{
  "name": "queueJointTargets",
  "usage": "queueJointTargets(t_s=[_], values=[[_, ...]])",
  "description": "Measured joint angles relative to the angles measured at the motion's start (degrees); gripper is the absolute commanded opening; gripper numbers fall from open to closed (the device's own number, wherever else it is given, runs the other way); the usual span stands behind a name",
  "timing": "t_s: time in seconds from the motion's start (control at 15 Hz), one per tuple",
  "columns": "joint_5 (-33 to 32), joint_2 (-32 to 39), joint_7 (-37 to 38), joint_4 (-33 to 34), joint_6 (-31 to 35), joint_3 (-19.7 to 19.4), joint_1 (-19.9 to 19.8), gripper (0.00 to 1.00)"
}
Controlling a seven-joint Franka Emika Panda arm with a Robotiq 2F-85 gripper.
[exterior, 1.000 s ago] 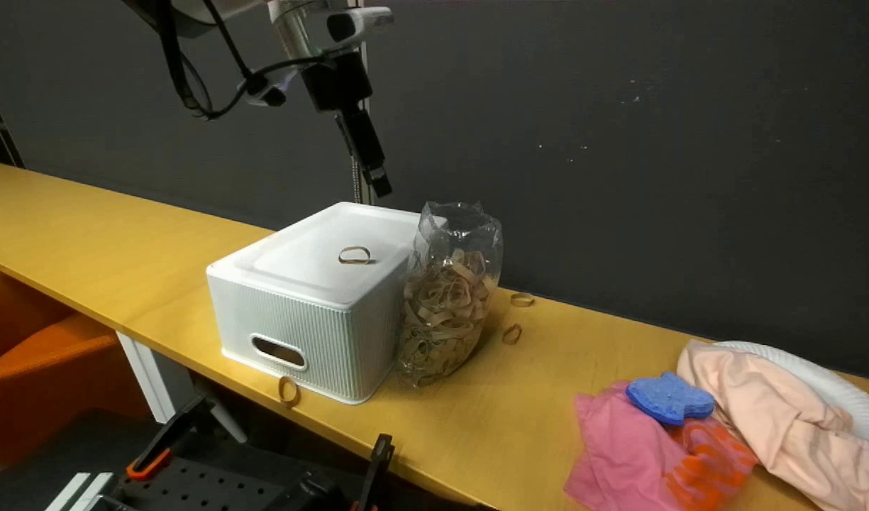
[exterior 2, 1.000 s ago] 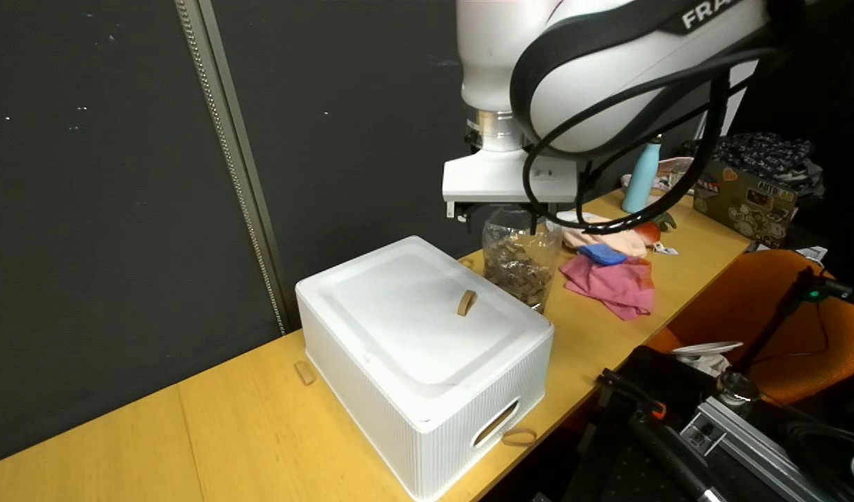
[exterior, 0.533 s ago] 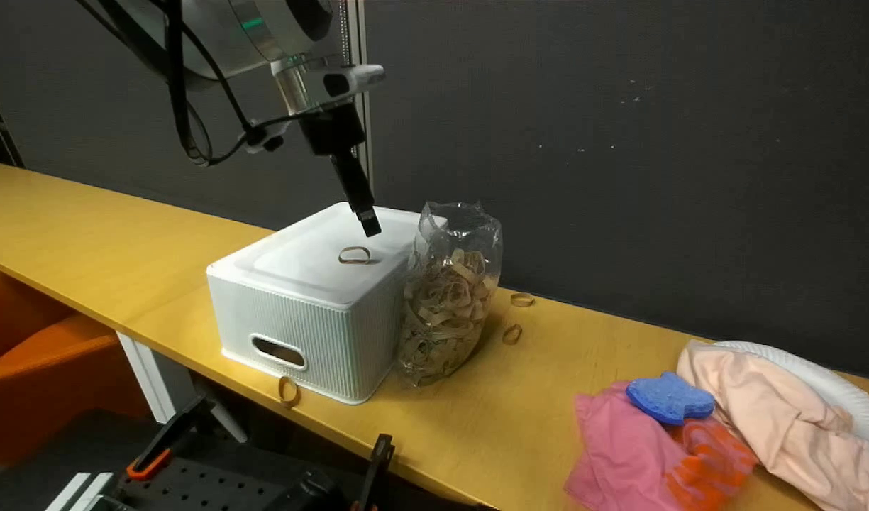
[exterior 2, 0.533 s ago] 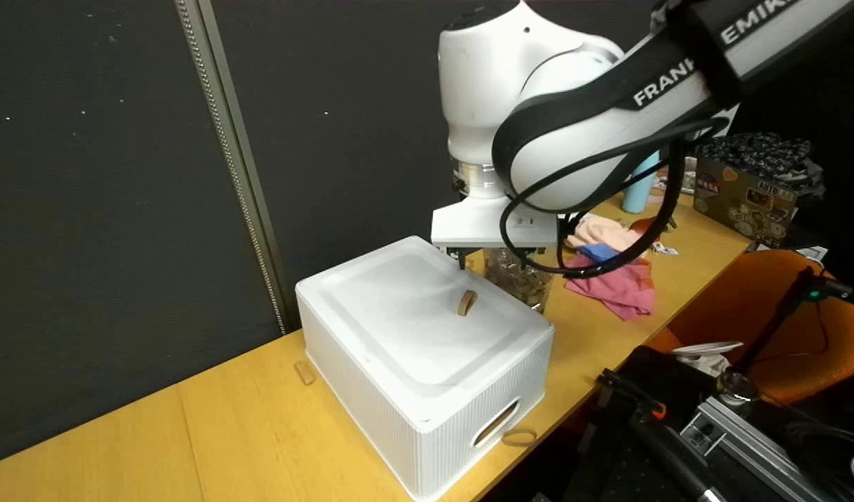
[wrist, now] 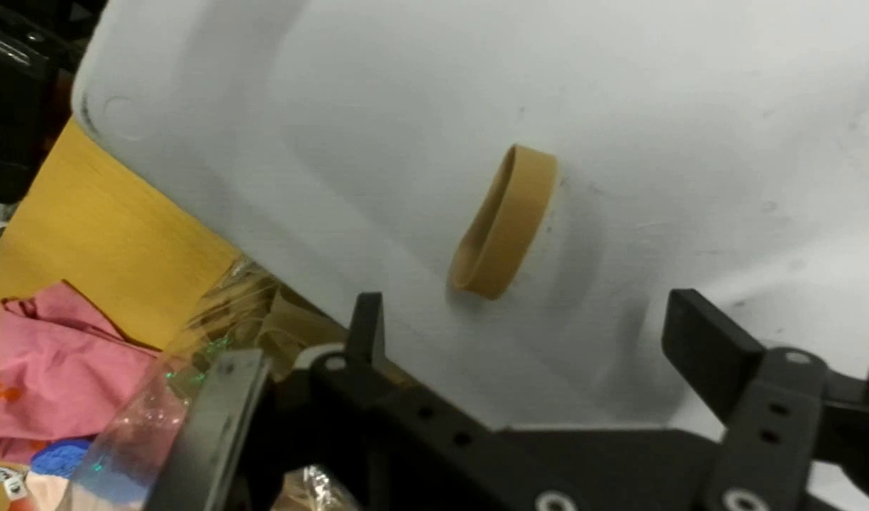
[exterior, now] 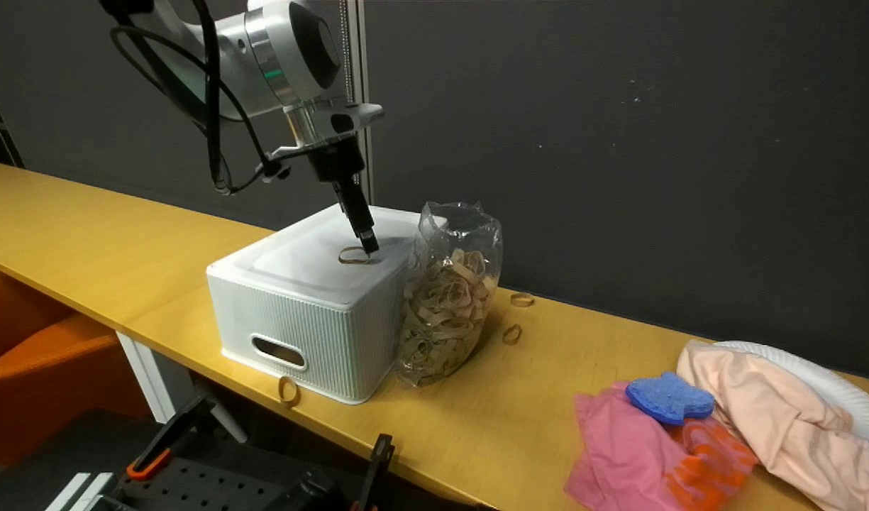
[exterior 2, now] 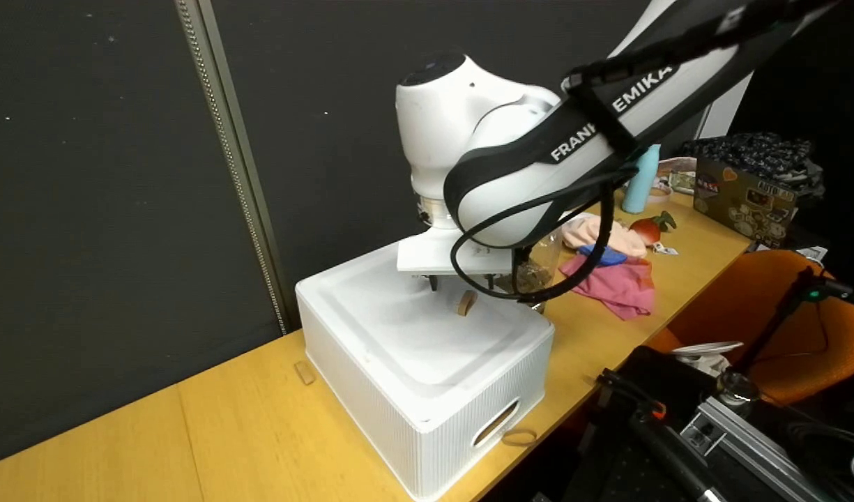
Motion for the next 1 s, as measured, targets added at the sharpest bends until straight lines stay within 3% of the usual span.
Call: queueJointTargets(t_s=[0.27,0.33,1.0], values=[[1.1,2.2,0.0,2.1,0.0,0.0,1.6,1.0],[1.5,2.2,0.0,2.1,0.0,0.0,2.0,0.81],[3.8,1.7,0.0,1.4,0.2,-1.2,2.4,0.05]])
